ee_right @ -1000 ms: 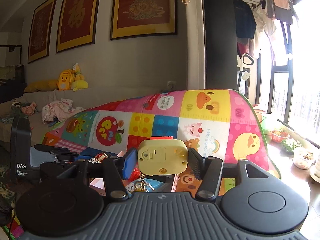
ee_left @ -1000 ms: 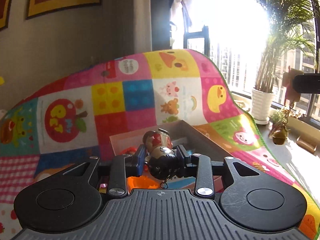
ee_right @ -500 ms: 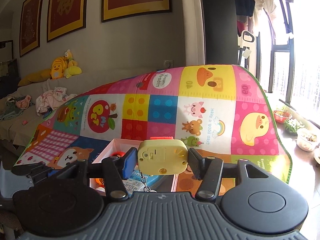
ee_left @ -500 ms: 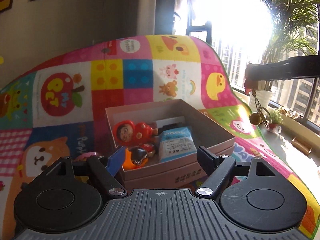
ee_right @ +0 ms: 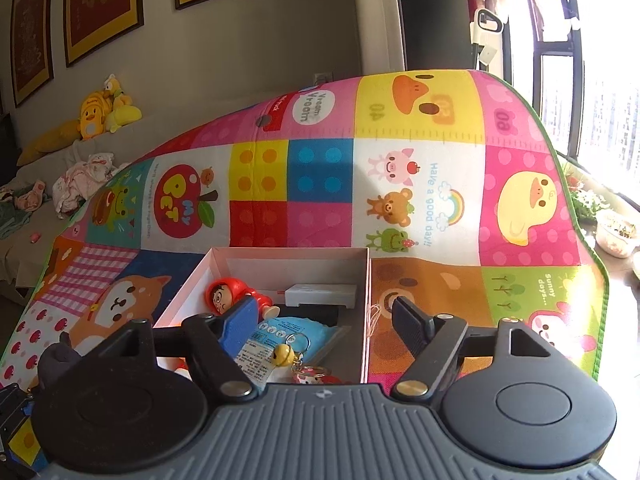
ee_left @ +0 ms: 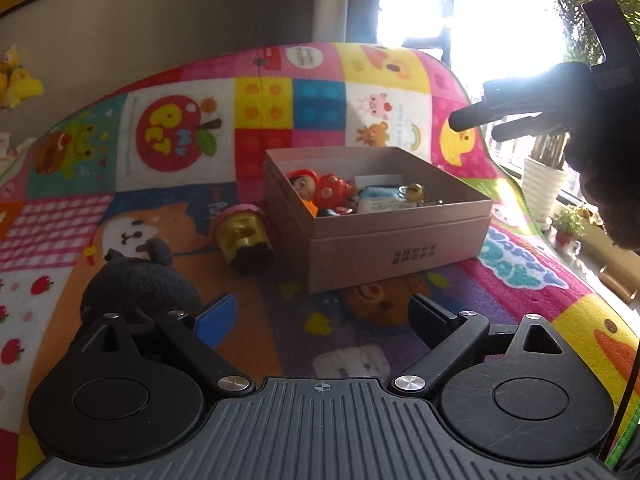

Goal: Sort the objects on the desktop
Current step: 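Grasp the pink-lidded yellow jar with the right tool and lift it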

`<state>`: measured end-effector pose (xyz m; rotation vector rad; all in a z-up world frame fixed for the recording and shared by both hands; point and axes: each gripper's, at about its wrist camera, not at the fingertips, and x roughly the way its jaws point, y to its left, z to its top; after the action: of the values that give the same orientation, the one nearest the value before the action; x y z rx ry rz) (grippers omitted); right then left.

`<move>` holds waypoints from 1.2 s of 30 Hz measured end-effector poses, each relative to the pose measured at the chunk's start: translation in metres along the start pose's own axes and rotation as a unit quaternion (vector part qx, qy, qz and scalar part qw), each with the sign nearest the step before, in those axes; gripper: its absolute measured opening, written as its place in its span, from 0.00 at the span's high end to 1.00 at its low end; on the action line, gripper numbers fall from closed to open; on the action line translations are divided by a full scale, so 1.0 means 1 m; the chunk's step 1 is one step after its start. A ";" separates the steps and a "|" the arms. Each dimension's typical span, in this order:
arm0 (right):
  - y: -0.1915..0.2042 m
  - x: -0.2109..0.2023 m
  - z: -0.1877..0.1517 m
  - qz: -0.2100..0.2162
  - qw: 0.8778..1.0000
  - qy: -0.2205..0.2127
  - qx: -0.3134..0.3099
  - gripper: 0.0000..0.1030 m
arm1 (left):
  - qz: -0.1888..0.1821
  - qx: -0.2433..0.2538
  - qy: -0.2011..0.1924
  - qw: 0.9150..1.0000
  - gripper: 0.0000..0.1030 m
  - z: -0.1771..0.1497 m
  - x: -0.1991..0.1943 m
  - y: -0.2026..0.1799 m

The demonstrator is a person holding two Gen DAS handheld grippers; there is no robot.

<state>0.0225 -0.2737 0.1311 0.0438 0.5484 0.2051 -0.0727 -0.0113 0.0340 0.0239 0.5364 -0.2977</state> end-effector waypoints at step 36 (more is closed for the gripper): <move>0.196 0.048 -0.057 0.163 0.937 0.149 -0.272 0.65 | -0.053 -0.035 0.021 0.998 0.03 -0.032 -0.022 0.022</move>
<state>-0.0023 -0.0730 0.0765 -0.4447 0.7693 0.6914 -0.1004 0.0193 0.0163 -0.0673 0.5917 -0.3829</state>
